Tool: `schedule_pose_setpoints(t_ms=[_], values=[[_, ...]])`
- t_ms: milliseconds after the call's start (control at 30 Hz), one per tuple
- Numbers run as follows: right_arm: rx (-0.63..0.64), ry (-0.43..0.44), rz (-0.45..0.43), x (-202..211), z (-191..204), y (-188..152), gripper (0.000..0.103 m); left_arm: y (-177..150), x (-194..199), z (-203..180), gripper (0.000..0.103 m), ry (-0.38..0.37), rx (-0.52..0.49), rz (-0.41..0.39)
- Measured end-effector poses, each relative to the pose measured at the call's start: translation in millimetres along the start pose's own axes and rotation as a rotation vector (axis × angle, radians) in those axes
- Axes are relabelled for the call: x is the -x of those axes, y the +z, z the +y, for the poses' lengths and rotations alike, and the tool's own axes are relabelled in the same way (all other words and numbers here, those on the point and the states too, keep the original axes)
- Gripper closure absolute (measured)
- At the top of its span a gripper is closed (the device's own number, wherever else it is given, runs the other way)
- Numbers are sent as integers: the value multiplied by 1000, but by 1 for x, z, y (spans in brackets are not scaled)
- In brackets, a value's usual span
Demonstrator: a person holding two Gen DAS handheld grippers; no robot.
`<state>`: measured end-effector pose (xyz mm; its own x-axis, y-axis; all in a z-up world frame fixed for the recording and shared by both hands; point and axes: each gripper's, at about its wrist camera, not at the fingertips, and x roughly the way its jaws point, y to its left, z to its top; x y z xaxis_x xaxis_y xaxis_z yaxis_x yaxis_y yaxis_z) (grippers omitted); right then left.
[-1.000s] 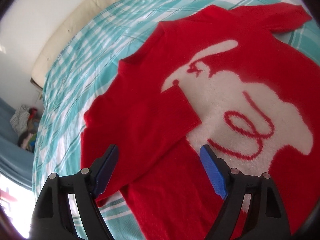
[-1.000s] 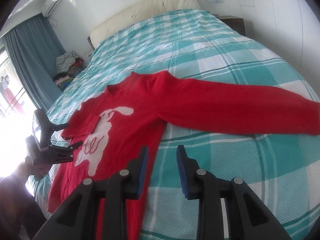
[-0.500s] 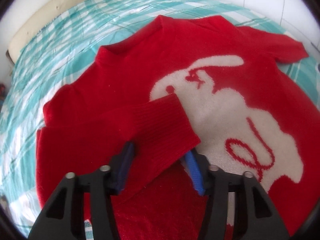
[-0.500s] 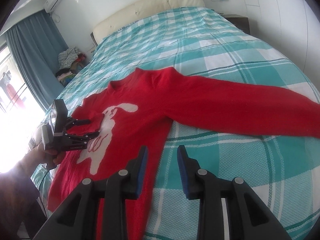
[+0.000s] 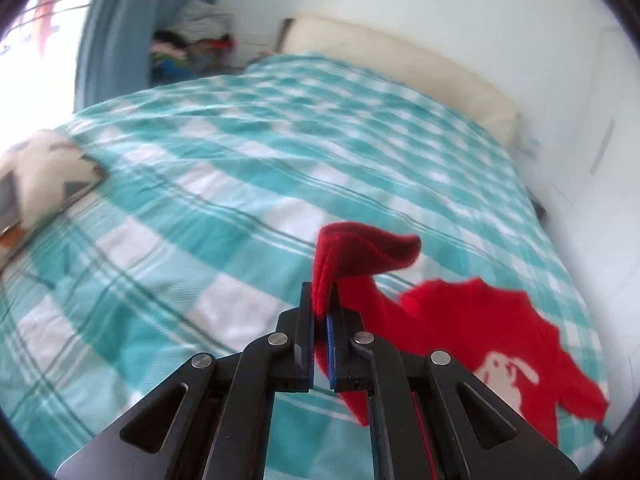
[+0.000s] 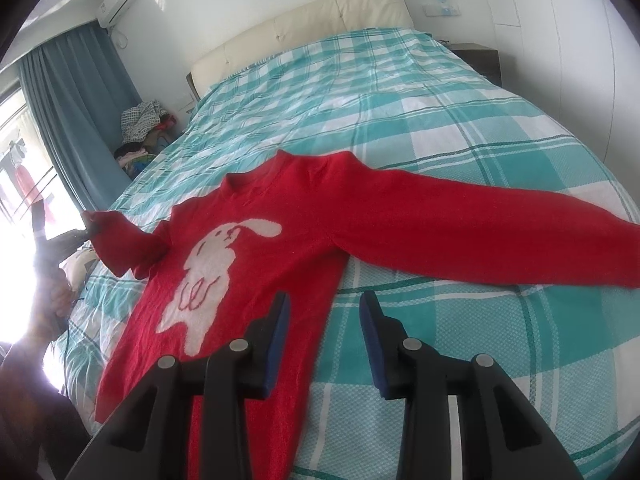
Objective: Fold small clothes
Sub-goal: 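Pull the held sleeve outward with the left gripper and release it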
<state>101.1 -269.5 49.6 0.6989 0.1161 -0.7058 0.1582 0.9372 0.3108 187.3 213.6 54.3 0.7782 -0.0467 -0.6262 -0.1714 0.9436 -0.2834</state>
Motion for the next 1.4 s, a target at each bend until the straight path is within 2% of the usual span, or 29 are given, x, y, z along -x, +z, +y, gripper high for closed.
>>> schedule_pose_setpoints(t_ms=[67,133,200,300,533,800,900,1100,1200,1267,1333,1367,1400], values=[[11,3,3,-1,4,-1,67,-4,2,48,100,122,130,-6],[27,3,7,-4,9,-3,67,-17,-2,89,100,213,257,4],[42,-3,14,-7,12,-5,67,-34,-10,120,100,249,368,30],[57,-21,23,-11,13,-9,67,-50,-24,147,100,274,465,104],[45,-23,48,-19,10,-12,67,-75,-47,167,100,323,530,262],[43,-8,51,-17,11,-12,67,-79,-47,169,96,337,537,272],[31,-13,54,-19,9,-13,60,-78,-46,169,95,334,522,281],[34,-25,65,-24,11,-14,60,-76,-41,174,86,319,528,289],[41,-25,66,-25,13,-14,59,-75,-34,178,69,318,556,273],[43,-26,65,-24,13,-14,56,-73,-26,179,45,331,574,246],[39,-28,59,-23,12,-15,53,-70,-16,178,29,369,586,210],[36,-30,55,-22,11,-14,52,-69,-11,178,24,387,590,192],[33,-34,51,-21,10,-14,52,-68,-8,179,23,400,593,175]])
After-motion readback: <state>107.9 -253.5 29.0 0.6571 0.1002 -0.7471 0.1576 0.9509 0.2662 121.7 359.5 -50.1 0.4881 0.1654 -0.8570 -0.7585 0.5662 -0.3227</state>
